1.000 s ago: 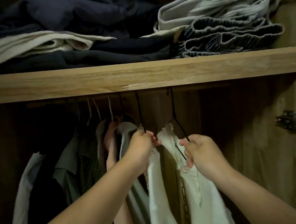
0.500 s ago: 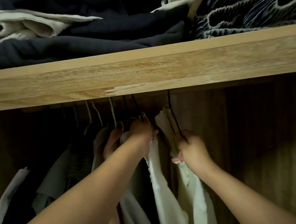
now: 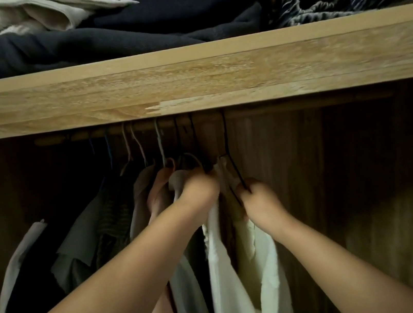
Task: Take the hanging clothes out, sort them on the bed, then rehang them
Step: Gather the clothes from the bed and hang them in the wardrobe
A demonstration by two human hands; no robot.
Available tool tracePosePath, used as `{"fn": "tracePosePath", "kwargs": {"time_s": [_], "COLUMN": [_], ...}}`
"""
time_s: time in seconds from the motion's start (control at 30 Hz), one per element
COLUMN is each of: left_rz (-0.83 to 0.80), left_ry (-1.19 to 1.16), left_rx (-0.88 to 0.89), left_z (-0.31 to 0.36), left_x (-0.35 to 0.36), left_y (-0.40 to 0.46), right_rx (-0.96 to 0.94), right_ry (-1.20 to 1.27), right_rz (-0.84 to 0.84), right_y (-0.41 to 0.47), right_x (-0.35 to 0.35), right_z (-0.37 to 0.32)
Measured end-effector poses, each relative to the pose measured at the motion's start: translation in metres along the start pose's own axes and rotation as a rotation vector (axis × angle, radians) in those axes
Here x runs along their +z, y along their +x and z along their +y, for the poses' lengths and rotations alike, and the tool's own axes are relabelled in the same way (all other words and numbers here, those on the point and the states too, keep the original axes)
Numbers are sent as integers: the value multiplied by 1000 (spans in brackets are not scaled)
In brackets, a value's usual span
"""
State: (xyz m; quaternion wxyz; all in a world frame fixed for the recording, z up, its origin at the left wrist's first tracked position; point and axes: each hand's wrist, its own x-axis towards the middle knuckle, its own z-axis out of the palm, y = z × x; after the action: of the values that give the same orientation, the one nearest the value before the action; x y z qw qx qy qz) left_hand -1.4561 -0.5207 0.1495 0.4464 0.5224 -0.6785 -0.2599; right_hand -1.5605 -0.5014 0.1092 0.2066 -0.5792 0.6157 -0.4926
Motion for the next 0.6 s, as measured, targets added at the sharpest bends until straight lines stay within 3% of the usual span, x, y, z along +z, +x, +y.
{"fn": "tracePosePath", "kwargs": {"time_s": [0.17, 0.37, 0.6], "left_rz": [-12, -3, -10], "left_ry": [233, 336, 357], "left_rx": [166, 150, 164], "left_z": [-8, -30, -49], "left_x": [-8, -13, -32], "left_y": [-49, -101, -157], "right_rx": [-61, -90, 13], "right_ry": [-191, -475, -734], "right_rz": [0, -53, -136], "right_y": [-32, -87, -141], "right_x": [-6, -8, 6], "right_z": [-5, -4, -10]}}
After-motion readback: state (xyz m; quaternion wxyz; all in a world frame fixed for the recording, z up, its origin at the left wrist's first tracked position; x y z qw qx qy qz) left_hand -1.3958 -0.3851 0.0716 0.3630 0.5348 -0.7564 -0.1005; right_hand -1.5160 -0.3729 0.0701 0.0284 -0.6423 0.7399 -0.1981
